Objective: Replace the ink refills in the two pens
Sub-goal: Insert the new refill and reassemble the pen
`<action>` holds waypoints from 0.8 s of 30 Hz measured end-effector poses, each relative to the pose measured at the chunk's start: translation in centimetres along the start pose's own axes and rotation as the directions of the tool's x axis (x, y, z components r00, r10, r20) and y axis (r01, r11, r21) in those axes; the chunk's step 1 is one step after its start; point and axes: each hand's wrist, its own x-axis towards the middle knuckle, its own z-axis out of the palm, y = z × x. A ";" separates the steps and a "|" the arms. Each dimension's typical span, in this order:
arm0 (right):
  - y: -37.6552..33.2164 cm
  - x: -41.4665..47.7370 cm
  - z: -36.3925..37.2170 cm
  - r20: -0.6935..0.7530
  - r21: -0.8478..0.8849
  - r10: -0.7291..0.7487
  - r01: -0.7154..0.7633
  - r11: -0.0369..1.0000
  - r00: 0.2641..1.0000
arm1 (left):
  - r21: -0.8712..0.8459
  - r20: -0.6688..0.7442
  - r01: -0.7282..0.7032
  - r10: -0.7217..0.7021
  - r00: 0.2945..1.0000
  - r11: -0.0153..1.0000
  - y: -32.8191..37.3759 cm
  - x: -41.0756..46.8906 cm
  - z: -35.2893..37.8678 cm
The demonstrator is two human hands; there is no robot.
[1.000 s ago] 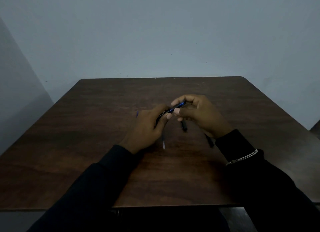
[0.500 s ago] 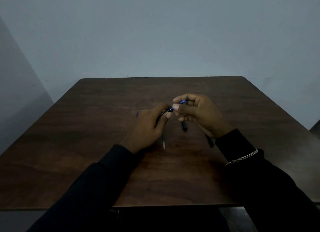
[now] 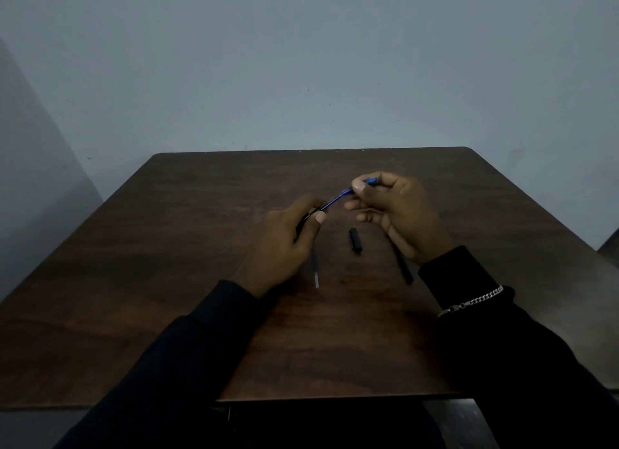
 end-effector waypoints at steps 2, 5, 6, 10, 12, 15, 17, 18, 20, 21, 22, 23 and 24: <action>-0.3 0.1 -0.5 -0.040 0.059 -0.010 0.013 0.998 0.999 | -0.009 -0.014 0.019 -0.019 1.000 1.000 0.1 0.0 0.0; -0.5 0.5 -1.8 -0.131 0.048 -0.048 0.055 0.997 0.990 | -0.019 -0.047 0.030 -0.031 0.998 0.999 0.3 -0.1 -0.1; -0.4 0.8 -2.2 -0.167 -0.009 -0.066 0.065 0.998 0.984 | -0.018 -0.056 0.035 -0.036 0.998 0.999 0.3 -0.1 -0.1; -0.1 1.0 -2.8 -0.193 -0.232 -0.117 0.071 0.970 0.974 | -0.025 -0.084 0.057 -0.059 0.995 0.998 0.2 -0.1 0.0; -0.1 0.7 -2.5 -0.182 -0.372 -0.091 0.017 0.928 0.979 | -0.027 -0.093 0.057 -0.059 0.994 0.998 0.3 0.0 -0.1; 0.3 0.5 -2.1 -0.174 -0.617 -0.030 -0.085 0.782 0.984 | -0.020 -0.098 0.061 -0.063 0.993 0.998 0.6 0.0 -0.2; 0.6 0.7 -2.0 -0.172 -0.739 -0.001 -0.128 0.662 0.985 | -0.018 -0.098 0.064 -0.066 0.993 0.998 0.7 0.0 -0.3; 0.7 0.8 -1.9 -0.172 -0.772 0.012 -0.142 0.620 0.985 | -0.019 -0.097 0.067 -0.069 0.993 0.998 0.7 0.0 -0.3; 1.0 0.8 -1.8 -0.172 -0.791 0.067 -0.178 0.585 0.983 | -0.019 -0.093 0.074 -0.075 0.993 0.997 0.7 -0.1 -0.3; 1.1 0.8 -1.7 -0.176 -0.790 0.100 -0.201 0.579 0.979 | -0.019 -0.091 0.073 -0.075 0.993 0.997 0.8 -0.1 -0.3; 1.2 0.8 -1.6 -0.187 -0.786 0.125 -0.224 0.576 0.974 | -0.017 -0.088 0.071 -0.072 0.993 0.997 0.8 -0.1 -0.3; 1.2 0.8 -1.5 -0.202 -0.782 0.139 -0.245 0.573 0.969 | -0.016 -0.085 0.067 -0.069 0.994 0.998 0.8 -0.1 -0.3; 1.3 0.8 -1.5 -0.216 -0.777 0.155 -0.266 0.571 0.964 | -0.016 -0.084 0.065 -0.066 0.994 0.998 0.9 -0.1 -0.4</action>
